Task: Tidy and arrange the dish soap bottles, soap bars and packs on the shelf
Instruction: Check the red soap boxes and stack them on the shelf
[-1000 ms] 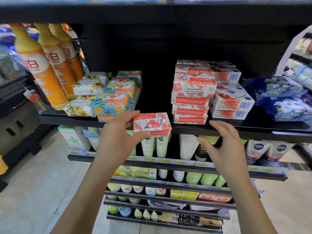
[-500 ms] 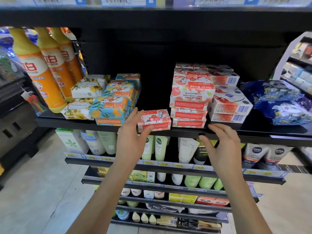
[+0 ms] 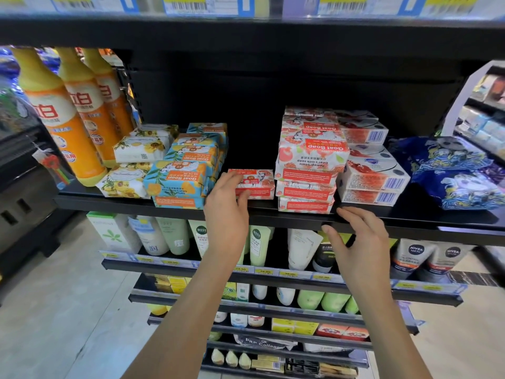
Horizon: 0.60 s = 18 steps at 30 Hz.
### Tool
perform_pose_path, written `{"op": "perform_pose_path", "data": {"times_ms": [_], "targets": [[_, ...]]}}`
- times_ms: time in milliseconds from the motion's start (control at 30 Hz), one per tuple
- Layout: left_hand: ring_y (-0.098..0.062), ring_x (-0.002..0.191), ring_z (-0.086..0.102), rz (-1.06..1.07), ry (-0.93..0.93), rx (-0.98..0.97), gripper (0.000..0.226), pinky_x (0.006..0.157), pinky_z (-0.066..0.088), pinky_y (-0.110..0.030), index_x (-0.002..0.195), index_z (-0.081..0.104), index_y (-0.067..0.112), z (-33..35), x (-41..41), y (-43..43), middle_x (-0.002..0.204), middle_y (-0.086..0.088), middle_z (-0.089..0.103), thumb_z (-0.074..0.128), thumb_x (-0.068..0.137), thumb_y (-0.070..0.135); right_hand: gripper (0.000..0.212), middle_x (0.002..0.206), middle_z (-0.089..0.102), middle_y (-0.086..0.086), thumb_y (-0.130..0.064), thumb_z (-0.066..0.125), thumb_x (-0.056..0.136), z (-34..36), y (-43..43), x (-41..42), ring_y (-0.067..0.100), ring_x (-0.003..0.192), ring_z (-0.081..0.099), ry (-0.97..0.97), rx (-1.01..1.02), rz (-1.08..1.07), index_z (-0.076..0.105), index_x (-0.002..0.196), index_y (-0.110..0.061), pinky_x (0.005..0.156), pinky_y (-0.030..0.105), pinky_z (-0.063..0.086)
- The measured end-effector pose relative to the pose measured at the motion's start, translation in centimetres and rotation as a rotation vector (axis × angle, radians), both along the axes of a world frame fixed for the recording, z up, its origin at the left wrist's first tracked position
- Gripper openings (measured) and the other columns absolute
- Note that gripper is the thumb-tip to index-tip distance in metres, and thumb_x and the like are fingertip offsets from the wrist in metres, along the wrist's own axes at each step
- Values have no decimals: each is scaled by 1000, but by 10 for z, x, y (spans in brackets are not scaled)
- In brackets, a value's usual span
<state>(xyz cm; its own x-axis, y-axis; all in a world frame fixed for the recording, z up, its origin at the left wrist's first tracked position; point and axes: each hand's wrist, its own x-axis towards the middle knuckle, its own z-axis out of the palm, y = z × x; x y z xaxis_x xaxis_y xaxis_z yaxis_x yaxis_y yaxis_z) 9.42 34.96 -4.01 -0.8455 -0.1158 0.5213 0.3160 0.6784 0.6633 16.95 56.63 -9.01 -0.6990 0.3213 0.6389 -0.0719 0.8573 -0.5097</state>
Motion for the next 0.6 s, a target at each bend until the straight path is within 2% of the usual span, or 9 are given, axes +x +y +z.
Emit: {"op": "perform_pose_path", "data": {"times_ms": [233,333,400,500,533,600], "targets": [[-28,123,62,-5,-34,-5,35,97,49,-36,132,66,7,8,-36,10,138,-7,65,66,97,3,41,121,67,10,-19,82,86,2,0,1,27,116,58,-24,-8,-6,72,123,-5,104,37,41],[-28,125,61,-50,-18,-10,39,100,49,-38,133,65,7,7,-40,8,138,-7,64,67,95,0,39,121,67,8,-21,80,87,7,0,3,26,117,58,-60,-40,24,72,123,-7,104,35,41],[-27,132,56,-76,1,-32,43,107,46,-35,135,64,8,6,-37,6,144,-7,60,69,93,0,38,122,65,3,-27,78,89,15,1,8,20,116,57,-103,-88,62,71,124,-11,102,34,43],[-20,142,46,-97,40,-17,44,114,32,-25,138,62,12,8,-24,3,151,-5,53,69,95,5,38,124,60,-9,-38,73,91,38,2,17,-9,103,54,-127,-218,120,68,126,-25,89,22,49],[-18,142,46,-108,55,7,43,114,32,-24,138,63,13,10,-19,1,151,-3,54,69,96,6,37,123,60,-14,-39,74,90,49,1,20,-11,100,54,-100,-261,139,67,124,-30,89,18,49],[-13,136,52,-158,71,72,41,115,38,-26,135,65,17,13,-7,-3,144,2,60,69,96,8,37,119,58,-25,-41,75,87,71,-2,23,-9,105,55,-23,-313,186,63,121,-37,99,22,47]]}}
